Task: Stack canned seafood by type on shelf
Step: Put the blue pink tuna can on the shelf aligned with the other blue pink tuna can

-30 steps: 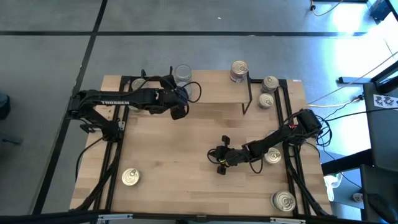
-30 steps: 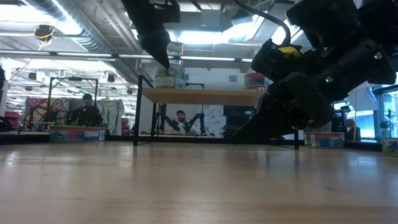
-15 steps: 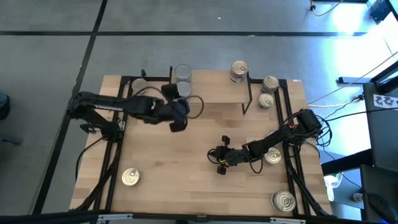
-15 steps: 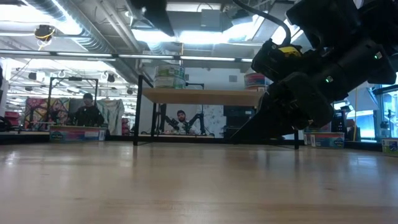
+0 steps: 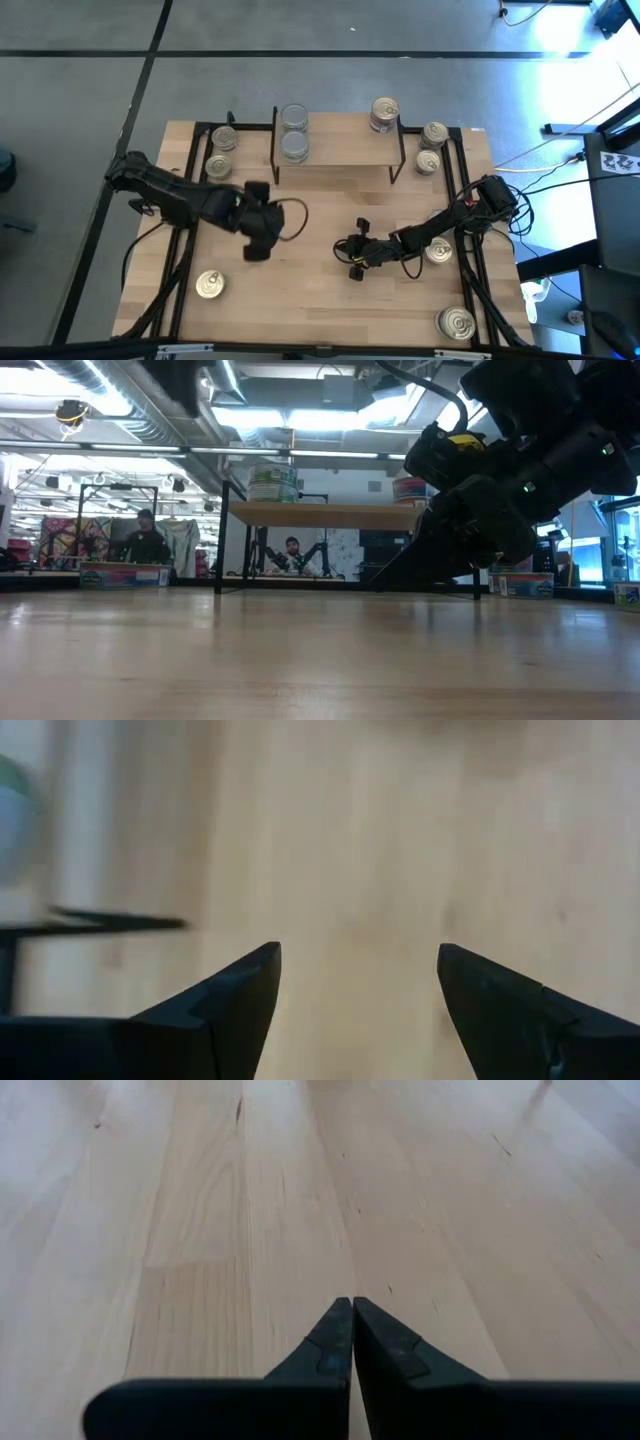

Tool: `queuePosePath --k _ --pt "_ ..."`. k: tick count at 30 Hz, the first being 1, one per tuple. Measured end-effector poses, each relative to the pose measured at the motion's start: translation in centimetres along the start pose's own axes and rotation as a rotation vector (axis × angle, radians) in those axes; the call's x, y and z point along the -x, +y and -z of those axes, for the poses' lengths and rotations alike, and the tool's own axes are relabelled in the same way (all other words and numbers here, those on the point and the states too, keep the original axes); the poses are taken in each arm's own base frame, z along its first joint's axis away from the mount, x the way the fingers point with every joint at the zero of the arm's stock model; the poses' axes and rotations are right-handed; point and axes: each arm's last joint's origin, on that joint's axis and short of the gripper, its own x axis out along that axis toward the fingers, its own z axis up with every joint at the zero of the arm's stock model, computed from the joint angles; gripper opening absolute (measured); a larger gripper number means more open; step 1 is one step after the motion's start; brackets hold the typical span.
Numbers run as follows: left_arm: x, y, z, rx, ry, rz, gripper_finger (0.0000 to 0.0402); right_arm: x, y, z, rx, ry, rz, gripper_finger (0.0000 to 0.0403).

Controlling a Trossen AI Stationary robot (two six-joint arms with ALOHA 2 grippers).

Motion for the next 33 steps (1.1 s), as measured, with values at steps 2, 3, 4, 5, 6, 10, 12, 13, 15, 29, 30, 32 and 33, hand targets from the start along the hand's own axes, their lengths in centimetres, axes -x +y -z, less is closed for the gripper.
queuePosePath --k 2,3,4,5,6,10,12,13,15,29,30,32,33 --pt "-0.3 -1.2 1.0 0.025 0.035 0.029 0.0267 0.0 0.0 0.0 0.0 0.0 0.0 0.0014" --pt "-0.5 -1.8 1.5 0.031 0.054 0.044 0.0267 0.0 0.0 0.0 0.0 0.0 0.0 0.0014" --pt "-0.6 -2.4 2.0 0.038 0.077 0.064 0.0267 0.0 0.0 0.0 0.0 0.0 0.0 0.0014" --pt "-0.8 -3.0 2.6 0.047 0.1 0.081 0.0267 0.0 0.0 0.0 0.0 0.0 0.0 0.0014" --pt "-0.9 -3.6 3.2 0.06 0.126 0.099 0.0266 0.0 0.0 0.0 0.0 0.0 0.0 0.0014" --pt "-1.5 -5.5 5.4 0.14 0.217 0.147 0.0255 0.0 0.0 0.0 0.0 -0.001 0.0 0.0014" --pt "-1.7 -6.3 6.6 0.178 0.274 0.156 0.0246 0.0 0.0 0.0 -0.002 -0.004 -0.001 0.0014" --pt "-1.8 -6.7 7.1 0.197 0.301 0.16 0.0241 0.0 0.0 0.0 -0.002 -0.004 -0.002 0.0014" --pt "-2.1 -7.3 8.3 0.231 0.36 0.166 0.023 0.0 0.0 -0.1 -0.004 -0.007 -0.002 0.0014" --pt "-4.7 -10.7 14.2 0.223 0.476 0.251 0.0115 0.0 0.0 -0.1 -0.01 -0.007 -0.002 0.0014" --pt "-5.0 -10.8 14.5 0.216 0.473 0.257 0.0107 0.0 0.0 -0.1 -0.01 -0.006 -0.002 0.0014" --pt "-5.4 -11.1 15.0 0.205 0.464 0.275 0.0093 0.0 0.0 -0.1 -0.01 -0.006 -0.002 0.0014" --pt "-5.6 -11.2 15.2 0.202 0.46 0.283 0.0087 0.0 0.0 -0.1 -0.01 -0.006 -0.002 0.0014"
